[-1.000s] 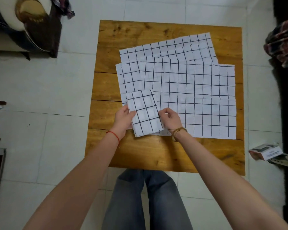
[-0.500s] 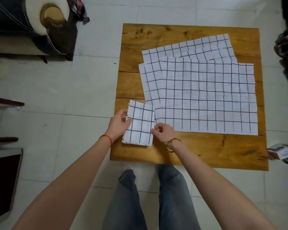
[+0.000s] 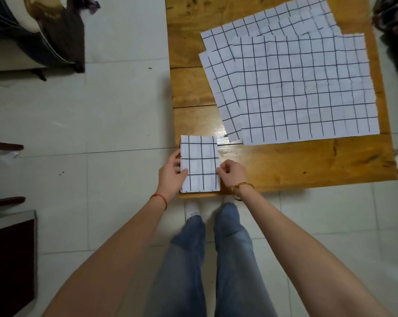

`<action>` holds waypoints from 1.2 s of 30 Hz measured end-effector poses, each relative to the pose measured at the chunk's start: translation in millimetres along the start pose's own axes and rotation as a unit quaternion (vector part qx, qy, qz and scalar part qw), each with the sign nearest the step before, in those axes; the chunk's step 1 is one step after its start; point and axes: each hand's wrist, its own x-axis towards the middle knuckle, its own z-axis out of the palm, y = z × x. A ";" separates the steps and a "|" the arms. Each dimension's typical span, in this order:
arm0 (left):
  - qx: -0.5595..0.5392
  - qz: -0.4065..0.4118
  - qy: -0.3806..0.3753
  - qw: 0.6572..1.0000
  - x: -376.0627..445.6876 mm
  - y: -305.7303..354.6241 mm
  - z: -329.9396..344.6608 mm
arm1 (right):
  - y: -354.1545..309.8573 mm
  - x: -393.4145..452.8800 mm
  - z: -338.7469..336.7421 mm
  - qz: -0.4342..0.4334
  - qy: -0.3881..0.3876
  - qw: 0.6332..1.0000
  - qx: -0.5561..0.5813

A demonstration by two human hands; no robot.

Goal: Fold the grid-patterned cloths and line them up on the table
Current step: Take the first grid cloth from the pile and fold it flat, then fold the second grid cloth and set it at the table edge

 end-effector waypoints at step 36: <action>0.121 0.140 0.041 0.982 15.2 46.1 4.3 | -5.7 0.2 -57.0 -0.052 0.068 0.990 -0.109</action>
